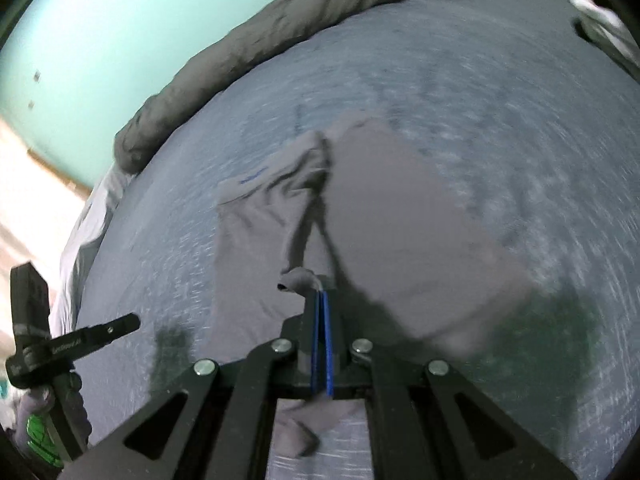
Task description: Fold clothes
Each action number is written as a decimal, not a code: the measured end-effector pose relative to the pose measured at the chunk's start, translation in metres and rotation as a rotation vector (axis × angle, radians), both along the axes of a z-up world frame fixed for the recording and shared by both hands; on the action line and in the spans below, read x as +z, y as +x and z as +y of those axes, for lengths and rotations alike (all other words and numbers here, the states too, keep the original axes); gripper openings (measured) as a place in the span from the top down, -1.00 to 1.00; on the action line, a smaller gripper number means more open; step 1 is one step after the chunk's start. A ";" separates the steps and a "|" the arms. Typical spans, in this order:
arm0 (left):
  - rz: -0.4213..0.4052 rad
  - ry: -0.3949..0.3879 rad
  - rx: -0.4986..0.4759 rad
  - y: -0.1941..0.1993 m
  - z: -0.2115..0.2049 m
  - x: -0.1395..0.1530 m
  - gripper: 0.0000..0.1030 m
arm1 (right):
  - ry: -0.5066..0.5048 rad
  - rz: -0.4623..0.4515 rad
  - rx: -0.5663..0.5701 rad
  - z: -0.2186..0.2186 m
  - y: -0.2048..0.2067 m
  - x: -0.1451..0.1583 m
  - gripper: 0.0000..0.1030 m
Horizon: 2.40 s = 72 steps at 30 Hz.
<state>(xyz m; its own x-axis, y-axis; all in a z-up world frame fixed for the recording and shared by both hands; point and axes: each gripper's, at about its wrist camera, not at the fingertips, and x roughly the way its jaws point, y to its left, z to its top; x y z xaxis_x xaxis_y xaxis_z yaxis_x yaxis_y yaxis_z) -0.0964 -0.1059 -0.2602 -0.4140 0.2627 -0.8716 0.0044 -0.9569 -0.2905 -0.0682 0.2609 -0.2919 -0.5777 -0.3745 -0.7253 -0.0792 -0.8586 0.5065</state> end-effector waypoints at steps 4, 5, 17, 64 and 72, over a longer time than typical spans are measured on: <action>-0.005 0.001 -0.001 0.000 0.002 -0.001 0.78 | -0.023 -0.018 -0.052 0.016 0.004 -0.008 0.96; -0.006 0.001 -0.003 0.001 0.003 -0.001 0.78 | -0.032 -0.023 -0.069 0.020 0.004 -0.010 0.96; -0.006 0.003 -0.007 0.005 0.002 -0.001 0.78 | -0.034 -0.022 -0.123 0.044 0.003 -0.002 0.67; 0.010 -0.167 -0.251 -0.146 0.176 0.016 0.52 | 0.015 0.001 -0.052 0.060 0.004 -0.004 0.97; -0.025 -0.274 -0.292 -0.190 0.232 -0.017 0.52 | 0.015 0.005 -0.025 0.064 0.001 -0.009 0.97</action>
